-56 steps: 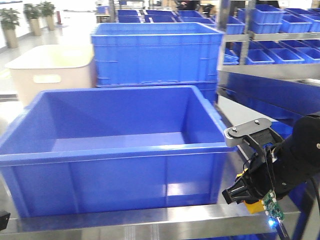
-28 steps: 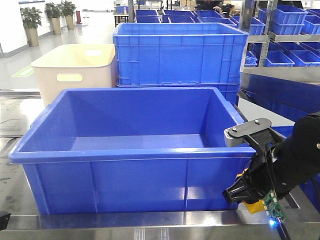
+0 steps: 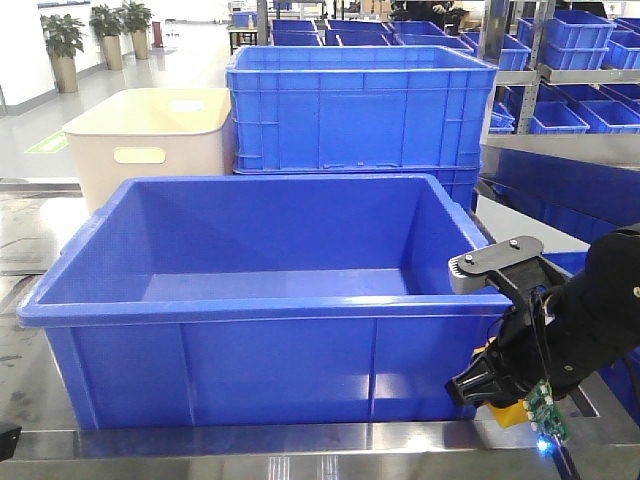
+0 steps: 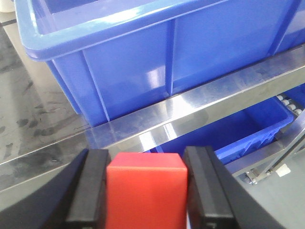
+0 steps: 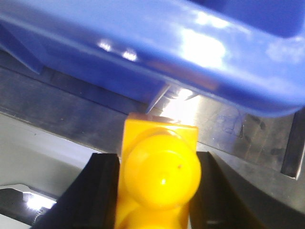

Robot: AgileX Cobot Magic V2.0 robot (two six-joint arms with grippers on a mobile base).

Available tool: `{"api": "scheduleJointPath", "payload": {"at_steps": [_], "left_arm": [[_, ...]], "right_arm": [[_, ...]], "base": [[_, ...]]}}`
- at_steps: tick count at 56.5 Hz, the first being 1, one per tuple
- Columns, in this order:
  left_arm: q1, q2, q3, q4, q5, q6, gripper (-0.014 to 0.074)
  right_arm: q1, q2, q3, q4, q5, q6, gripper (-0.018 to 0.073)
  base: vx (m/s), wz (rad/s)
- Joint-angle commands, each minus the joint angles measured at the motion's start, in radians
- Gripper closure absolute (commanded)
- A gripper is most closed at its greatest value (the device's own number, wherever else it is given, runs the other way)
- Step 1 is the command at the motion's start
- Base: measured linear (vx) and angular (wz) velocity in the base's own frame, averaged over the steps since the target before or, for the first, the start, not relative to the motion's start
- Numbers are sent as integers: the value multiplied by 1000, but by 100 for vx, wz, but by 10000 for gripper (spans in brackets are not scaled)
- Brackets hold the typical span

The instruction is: Pick red and yellow blocks into blue bin

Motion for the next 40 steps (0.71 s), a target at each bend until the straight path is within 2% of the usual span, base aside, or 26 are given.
{"api": "scheduleJointPath", "payload": {"at_steps": [1, 28, 40], "left_arm": [[-10, -9, -25, -12, -71, 0, 346], [-10, -9, -25, -12, -71, 0, 346], [-10, -9, -25, -12, -71, 0, 346]], "right_arm": [[-4, -40, -28, -11, -43, -6, 287], [-4, -40, -28, -3, -43, -6, 287], [-4, -53, -28, -10, 48, -16, 287]], "base": [[0, 0], [0, 0], [0, 0]]}}
